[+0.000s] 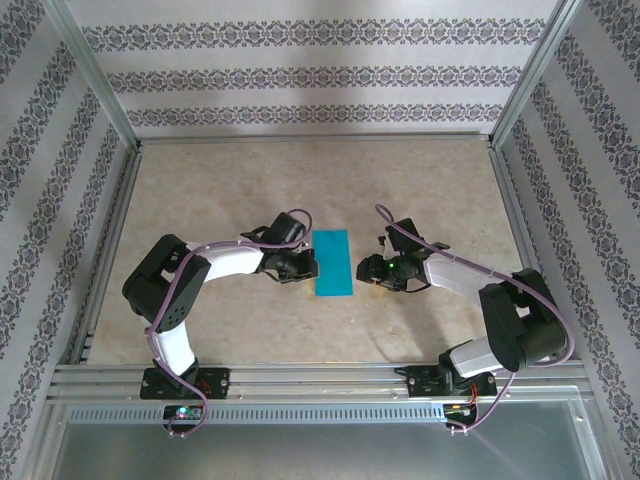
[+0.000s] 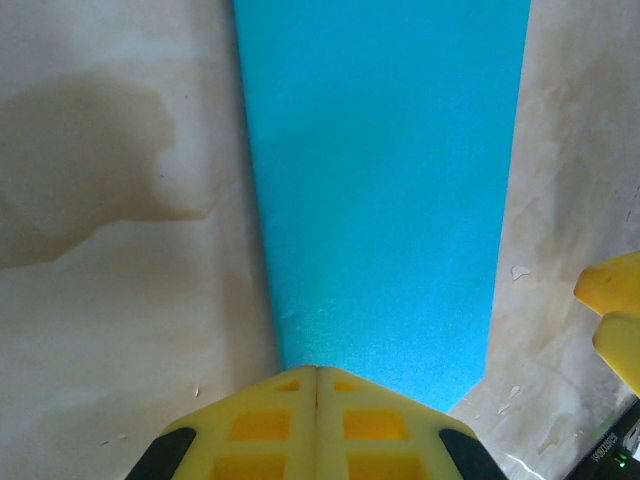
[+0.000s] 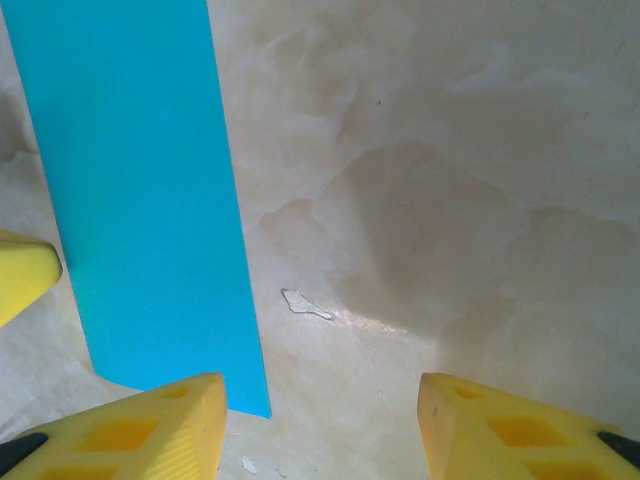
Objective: Fold a paper plane with a square sheet of paper (fold left side to right side)
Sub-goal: Fold the triangle a second time at the center of the table.
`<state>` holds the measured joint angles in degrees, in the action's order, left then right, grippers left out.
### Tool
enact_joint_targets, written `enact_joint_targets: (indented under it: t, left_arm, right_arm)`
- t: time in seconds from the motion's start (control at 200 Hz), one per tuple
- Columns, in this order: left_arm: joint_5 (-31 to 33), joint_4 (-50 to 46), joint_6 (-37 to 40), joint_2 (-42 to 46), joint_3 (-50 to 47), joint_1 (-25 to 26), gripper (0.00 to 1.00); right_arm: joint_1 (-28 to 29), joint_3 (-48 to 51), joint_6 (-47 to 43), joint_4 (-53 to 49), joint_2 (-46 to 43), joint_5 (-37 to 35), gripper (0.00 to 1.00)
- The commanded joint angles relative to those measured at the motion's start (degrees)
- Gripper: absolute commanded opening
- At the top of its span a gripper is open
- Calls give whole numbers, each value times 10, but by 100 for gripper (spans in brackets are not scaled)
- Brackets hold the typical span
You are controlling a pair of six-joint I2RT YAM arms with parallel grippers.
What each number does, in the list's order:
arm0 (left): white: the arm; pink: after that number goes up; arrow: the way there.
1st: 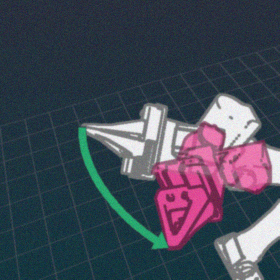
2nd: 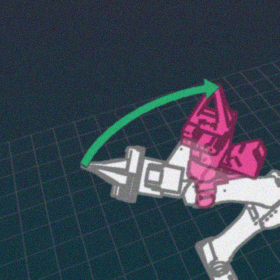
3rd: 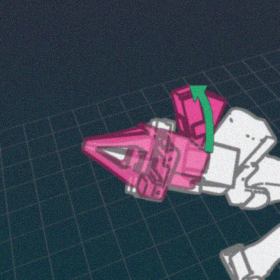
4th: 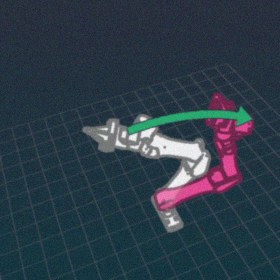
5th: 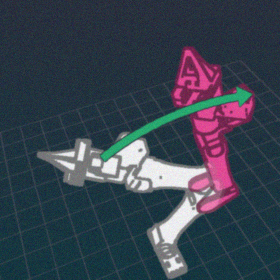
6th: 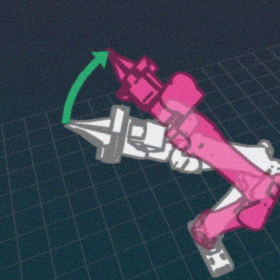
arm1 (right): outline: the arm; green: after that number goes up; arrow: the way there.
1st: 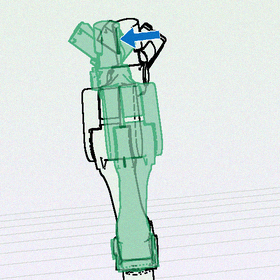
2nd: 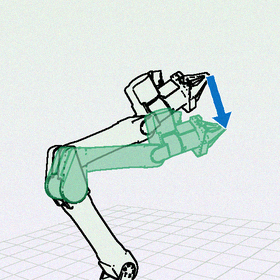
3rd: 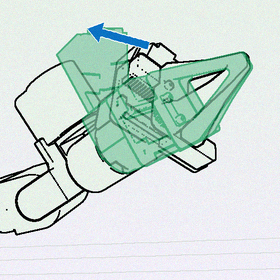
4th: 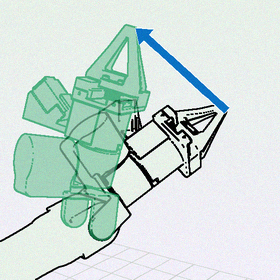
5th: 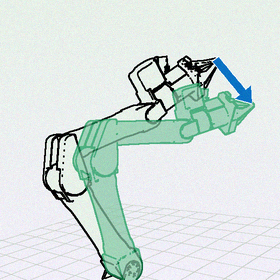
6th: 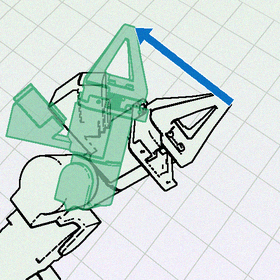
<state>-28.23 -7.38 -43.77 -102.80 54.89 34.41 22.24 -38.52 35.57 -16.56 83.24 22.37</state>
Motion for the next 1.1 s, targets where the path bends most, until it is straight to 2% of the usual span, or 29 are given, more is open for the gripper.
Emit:
enact_joint_targets:
  t: [0.0,0.29,0.59,1.094]
  left_arm:
    - [1,-15,3,-11,9,0,3]
    - [-7,-12,1,-24,8,0,3]
    - [8,-44,12,-29,6,0,3]
    - [9,-39,11,-27,1,1,2]
  right_arm:
    - [-3,-12,-10,-13,10,7,54]
    - [-2,-16,-5,-9,12,30,52]
    - [0,-25,23,-8,36,112,44]
    - [29,-29,51,30,79,125,38]
